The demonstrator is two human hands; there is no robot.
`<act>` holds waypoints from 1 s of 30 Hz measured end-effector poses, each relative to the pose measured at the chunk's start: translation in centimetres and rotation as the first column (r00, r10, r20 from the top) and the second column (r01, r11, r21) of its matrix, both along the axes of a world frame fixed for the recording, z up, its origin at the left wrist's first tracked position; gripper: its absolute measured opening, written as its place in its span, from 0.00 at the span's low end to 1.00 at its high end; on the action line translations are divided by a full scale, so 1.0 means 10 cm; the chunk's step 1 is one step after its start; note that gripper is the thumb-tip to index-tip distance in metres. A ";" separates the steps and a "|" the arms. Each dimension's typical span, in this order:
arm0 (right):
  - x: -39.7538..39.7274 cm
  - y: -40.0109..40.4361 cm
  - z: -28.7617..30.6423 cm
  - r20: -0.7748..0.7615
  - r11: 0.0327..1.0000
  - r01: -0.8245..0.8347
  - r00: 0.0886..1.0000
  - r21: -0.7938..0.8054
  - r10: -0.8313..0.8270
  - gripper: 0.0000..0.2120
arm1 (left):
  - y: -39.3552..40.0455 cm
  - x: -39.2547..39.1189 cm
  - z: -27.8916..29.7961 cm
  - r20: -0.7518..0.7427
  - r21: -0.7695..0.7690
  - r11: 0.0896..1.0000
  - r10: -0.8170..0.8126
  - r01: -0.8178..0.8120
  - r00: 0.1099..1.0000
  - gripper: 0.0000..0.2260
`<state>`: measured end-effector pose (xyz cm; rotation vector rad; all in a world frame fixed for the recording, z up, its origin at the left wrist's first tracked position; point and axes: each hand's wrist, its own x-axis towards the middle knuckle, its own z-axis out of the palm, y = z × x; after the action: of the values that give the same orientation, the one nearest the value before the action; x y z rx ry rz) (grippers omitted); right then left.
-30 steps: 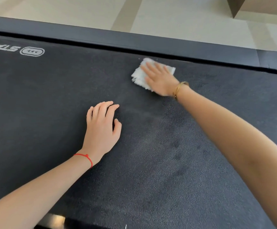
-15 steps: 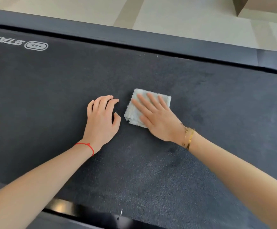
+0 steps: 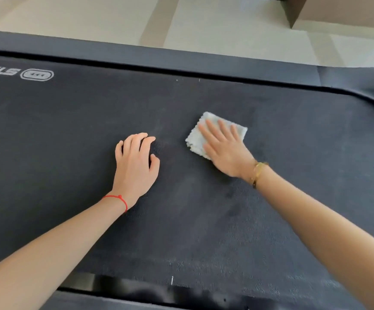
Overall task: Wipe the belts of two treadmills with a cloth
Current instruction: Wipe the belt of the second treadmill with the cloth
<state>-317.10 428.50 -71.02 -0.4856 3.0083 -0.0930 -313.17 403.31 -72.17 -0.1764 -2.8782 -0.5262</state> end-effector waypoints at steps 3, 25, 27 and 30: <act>0.68 -0.18 0.00 0.028 0.987 -0.140 0.989 -0.079 0.142 0.26 | 0.00 0.02 -0.03 -0.006 -0.004 1.000 -0.008 0.008 1.000 0.18; 1.96 -0.01 0.02 0.042 0.994 -0.021 0.999 -0.104 0.026 0.26 | -0.05 0.04 -0.05 -0.009 0.060 0.984 -0.168 0.168 0.986 0.17; 1.71 0.24 0.02 0.021 0.994 0.104 0.994 -0.031 -0.103 0.25 | -0.05 0.05 -0.04 -0.007 0.062 0.984 -0.170 0.170 0.985 0.17; 1.36 0.48 0.10 0.118 0.926 0.374 0.923 -0.050 -0.367 0.26 | -0.05 0.05 -0.04 -0.005 0.061 0.983 -0.172 0.172 0.985 0.17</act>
<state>-303.50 433.31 -70.01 0.0909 2.9569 -0.2449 -312.68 402.82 -72.58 -0.4174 -2.8584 -0.6442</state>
